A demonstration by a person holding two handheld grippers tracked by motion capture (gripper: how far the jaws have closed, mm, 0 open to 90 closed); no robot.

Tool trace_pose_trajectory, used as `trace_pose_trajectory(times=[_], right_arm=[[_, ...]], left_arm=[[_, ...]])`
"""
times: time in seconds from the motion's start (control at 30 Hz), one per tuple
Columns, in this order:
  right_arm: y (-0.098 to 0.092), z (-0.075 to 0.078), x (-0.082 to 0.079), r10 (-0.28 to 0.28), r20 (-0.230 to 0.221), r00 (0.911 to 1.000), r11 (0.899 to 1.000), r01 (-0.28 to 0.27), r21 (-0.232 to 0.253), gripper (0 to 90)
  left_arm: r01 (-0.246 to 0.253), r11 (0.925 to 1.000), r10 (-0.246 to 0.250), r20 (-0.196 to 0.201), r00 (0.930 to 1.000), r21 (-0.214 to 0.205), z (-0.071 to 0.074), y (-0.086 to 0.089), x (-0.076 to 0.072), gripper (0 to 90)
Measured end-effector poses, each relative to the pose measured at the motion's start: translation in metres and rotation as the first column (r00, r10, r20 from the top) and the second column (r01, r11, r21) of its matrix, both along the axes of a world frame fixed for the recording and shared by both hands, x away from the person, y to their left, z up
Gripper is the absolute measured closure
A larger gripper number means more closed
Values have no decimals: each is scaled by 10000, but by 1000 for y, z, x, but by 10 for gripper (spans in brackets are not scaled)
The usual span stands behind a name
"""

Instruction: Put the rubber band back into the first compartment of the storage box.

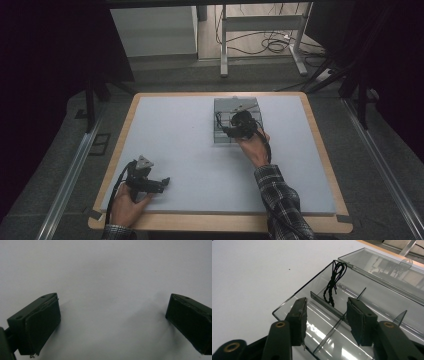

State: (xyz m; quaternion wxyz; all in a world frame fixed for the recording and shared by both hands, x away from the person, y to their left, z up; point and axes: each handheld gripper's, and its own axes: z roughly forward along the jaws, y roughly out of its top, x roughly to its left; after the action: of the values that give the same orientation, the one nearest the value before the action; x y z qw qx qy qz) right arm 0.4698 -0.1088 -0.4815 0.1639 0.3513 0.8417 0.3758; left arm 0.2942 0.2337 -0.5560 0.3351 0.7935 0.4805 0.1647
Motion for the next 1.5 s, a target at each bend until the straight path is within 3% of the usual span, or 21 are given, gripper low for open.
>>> trace_pose_trajectory(times=[0.73, 1.5], right_arm=[[-18, 6, -21, 143, -181, 9997, 9999, -142, 10, 303], [-32, 11, -46, 326, -463, 9984, 9994, -330, -93, 227]], left_arm=[[-3, 10000, 3, -4, 10000, -1, 0, 0, 0, 0], [-8, 10000, 8, -3, 10000, -3, 0, 0, 0, 0]])
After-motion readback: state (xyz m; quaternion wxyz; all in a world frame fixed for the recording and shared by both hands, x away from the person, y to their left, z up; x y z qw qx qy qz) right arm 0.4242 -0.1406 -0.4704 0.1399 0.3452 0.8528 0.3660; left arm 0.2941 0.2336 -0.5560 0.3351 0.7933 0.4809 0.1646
